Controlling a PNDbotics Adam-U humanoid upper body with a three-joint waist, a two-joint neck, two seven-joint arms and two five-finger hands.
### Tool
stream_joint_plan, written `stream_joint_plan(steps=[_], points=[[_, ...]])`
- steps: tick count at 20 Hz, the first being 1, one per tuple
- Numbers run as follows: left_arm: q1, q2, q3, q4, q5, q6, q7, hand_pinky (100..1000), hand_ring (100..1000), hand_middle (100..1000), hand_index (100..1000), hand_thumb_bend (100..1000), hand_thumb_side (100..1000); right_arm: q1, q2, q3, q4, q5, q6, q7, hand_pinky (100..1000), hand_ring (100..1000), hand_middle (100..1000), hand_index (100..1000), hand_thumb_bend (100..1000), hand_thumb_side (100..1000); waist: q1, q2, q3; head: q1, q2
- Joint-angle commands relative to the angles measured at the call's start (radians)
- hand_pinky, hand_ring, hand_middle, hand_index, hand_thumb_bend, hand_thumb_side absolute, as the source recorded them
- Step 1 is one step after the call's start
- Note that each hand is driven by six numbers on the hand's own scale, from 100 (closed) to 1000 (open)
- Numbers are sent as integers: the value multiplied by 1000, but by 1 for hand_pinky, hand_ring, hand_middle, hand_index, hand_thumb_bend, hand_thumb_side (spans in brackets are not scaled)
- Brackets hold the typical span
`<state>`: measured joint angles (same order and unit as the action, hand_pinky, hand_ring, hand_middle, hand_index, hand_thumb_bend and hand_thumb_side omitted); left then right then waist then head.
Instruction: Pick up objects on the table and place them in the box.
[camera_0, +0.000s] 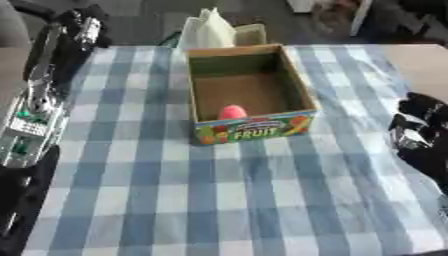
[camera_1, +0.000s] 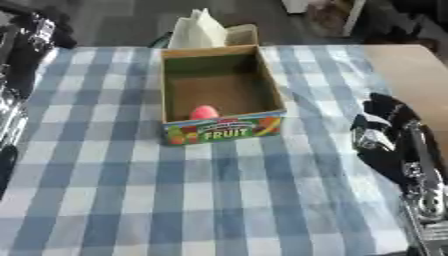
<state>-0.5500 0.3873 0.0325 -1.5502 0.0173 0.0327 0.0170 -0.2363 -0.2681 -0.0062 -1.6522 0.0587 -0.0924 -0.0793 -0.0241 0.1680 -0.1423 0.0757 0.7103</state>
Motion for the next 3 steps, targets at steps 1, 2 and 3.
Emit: stream_joint_plan(steps=[1,2,3], points=[[3,10,11,-44,32,11,0,641,542,533,674,193,708,-9,-14,-8,-15,-1,-1,-3,733,819,723,829,100,100,0,-13,0,1,0],[10,9,11,-50,37,15,-2,641,542,534,674,192,711,-9,-14,-9,-15,-1,-1,-4,733,819,723,829,100,100,-1,-13,0,1,1],[15,9,11,-54,41,19,-4,642,543,534,675,192,714,-8,-14,-10,-15,-1,0,-4,733,819,723,829,100,100,-2,-13,0,1,2]])
